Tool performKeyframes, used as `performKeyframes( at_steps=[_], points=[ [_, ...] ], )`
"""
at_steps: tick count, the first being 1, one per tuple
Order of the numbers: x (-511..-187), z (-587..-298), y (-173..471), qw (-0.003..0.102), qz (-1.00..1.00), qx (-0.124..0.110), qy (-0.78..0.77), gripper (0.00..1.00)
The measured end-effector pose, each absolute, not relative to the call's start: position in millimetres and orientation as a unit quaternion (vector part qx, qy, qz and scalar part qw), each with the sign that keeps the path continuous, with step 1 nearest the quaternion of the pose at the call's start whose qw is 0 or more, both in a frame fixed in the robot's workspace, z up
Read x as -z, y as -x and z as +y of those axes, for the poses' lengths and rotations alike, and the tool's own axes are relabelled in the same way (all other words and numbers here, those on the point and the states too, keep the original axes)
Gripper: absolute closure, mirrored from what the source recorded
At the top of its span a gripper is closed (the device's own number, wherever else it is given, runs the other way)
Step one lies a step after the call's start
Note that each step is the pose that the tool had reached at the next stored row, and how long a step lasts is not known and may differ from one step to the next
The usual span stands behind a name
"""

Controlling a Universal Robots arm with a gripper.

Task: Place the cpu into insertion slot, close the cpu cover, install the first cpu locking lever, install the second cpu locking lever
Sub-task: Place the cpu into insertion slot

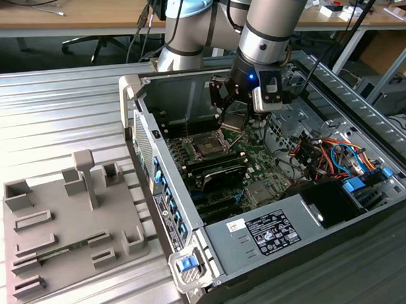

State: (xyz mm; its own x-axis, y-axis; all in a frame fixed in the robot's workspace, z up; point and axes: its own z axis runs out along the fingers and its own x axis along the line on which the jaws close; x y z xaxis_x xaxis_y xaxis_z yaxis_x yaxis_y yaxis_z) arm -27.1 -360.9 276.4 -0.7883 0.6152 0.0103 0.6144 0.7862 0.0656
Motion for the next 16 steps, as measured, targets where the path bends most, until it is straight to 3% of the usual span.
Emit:
performKeyframes(
  at_steps=[16],
  points=[
    [-276.4,-360.9,27.2,0.007,0.936,-0.032,-0.351,0.46]
  ],
)
